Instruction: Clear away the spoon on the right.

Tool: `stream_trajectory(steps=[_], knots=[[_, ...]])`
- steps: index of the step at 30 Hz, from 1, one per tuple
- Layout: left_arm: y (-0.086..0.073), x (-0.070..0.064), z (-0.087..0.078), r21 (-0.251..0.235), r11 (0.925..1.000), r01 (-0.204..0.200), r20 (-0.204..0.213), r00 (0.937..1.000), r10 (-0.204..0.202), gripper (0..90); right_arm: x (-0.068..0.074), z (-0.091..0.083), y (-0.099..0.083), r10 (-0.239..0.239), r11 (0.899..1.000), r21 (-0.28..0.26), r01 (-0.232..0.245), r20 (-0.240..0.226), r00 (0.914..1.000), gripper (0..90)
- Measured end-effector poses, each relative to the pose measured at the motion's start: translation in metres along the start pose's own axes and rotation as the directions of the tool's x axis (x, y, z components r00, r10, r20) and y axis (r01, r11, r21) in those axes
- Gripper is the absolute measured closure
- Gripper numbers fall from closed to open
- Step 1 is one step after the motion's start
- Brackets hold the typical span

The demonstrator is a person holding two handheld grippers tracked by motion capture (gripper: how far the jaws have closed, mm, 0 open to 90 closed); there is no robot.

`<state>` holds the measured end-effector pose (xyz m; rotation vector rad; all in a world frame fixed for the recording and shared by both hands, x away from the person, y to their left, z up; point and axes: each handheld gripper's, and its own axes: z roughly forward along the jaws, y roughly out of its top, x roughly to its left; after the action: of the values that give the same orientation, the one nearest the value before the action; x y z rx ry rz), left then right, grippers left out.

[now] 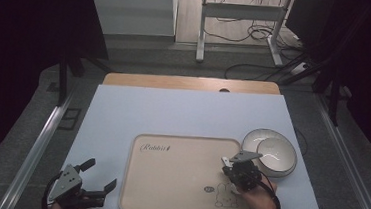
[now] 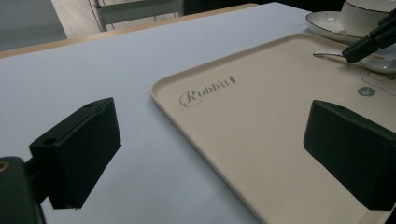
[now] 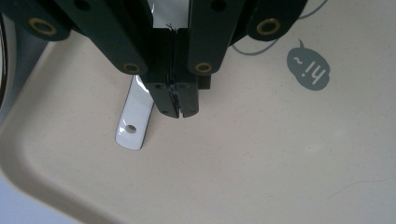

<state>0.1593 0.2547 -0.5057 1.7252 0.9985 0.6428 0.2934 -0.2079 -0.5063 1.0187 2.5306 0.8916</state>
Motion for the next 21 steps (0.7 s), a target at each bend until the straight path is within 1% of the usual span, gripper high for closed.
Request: stream_trajectory(steps=[4, 13, 17, 21], knots=[[0.0, 0.0, 0.0, 0.001, 1.0, 0.0, 0.0, 1.0, 0.0, 4.0, -0.002, 0.0, 0.0, 0.003, 1.0, -0.001, -0.003, 0.01, 0.9999, 89.2], [0.0, 0.0, 0.0, 0.001, 1.0, 0.0, 0.0, 1.0, 0.0, 4.0, -0.011, -0.003, -0.003, 0.027, 1.0, -0.003, -0.026, 0.04, 0.9988, 89.2], [0.0, 0.0, 0.001, 0.002, 1.0, 0.0, 0.0, 1.0, 0.0, 4.0, -0.011, -0.004, -0.003, 0.026, 1.0, -0.012, -0.026, 0.033, 0.9991, 88.1], [0.0, 0.0, 0.0, 0.002, 1.0, 0.0, 0.001, 1.0, 0.0, 4.0, -0.01, -0.005, -0.002, 0.026, 0.999, -0.022, -0.026, 0.03, 0.9992, 85.1]])
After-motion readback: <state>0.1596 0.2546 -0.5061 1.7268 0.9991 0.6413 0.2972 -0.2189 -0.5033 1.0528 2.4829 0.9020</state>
